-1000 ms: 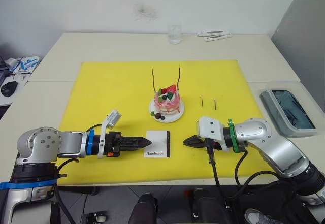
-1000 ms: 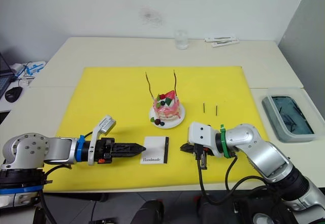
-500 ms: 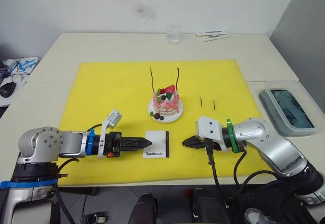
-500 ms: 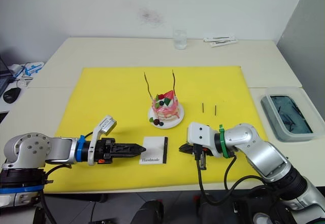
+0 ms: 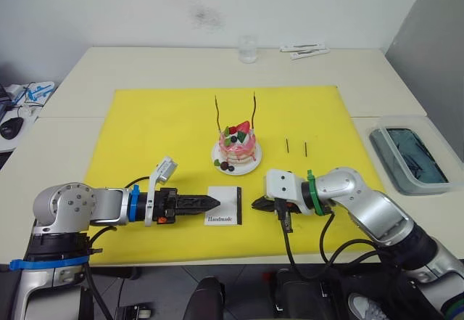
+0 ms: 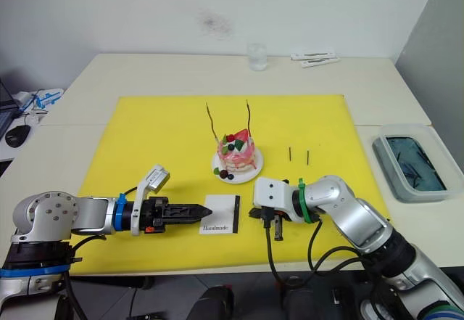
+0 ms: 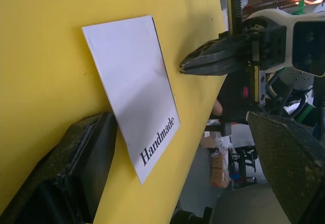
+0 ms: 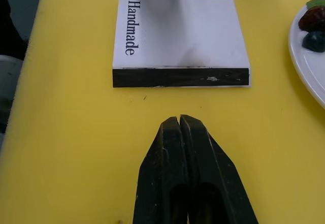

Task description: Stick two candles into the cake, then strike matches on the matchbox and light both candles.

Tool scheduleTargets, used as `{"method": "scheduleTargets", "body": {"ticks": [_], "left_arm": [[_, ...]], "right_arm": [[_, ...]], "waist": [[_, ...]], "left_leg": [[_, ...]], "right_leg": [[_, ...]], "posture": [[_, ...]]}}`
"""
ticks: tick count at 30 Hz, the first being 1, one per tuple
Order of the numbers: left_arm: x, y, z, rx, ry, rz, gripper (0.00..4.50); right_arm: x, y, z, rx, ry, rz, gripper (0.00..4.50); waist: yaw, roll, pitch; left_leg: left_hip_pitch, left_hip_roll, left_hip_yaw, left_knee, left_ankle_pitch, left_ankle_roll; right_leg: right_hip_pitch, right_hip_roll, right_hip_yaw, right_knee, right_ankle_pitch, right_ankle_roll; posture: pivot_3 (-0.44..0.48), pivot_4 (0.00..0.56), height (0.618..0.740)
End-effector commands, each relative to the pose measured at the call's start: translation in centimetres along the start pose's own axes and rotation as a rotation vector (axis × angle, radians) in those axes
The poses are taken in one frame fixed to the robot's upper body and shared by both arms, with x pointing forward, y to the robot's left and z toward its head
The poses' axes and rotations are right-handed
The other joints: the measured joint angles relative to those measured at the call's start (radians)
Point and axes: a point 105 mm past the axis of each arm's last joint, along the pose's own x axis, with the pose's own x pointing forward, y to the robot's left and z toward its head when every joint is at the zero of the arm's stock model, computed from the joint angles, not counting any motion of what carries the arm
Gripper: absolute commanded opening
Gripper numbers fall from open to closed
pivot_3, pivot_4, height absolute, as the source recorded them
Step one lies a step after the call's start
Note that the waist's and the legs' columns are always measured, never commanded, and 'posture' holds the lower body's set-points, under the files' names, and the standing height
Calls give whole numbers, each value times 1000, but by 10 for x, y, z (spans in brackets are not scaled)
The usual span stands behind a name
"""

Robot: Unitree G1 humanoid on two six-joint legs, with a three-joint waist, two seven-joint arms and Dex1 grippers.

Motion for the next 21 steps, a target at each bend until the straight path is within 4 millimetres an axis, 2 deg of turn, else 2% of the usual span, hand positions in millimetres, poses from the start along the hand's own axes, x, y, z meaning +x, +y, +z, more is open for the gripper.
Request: {"method": "scheduleTargets", "body": {"ticks": [1, 8, 21], "left_arm": [[4, 2, -4, 3, 12, 8, 4500], [7, 4, -8, 3, 8, 13, 4500], [13, 6, -16, 2, -7, 4, 4500]], "right_arm": [[7, -6, 7, -24, 6, -8, 22], [26, -7, 15, -35, -19, 8, 22], [38, -7, 26, -55, -72, 18, 22]], "waist": [[0, 0, 0], [-1, 0, -1], [-2, 0, -5]], "left_leg": [[0, 0, 0, 0, 0, 0], [1, 0, 0, 0, 2, -3], [3, 0, 0, 0, 3, -4]], "right_leg": [[0, 0, 0, 0, 0, 0], [0, 0, 0, 1, 1, 0], [0, 1, 0, 2, 2, 0]], "posture": [[0, 150, 740], [0, 150, 740], [0, 150, 740]]}}
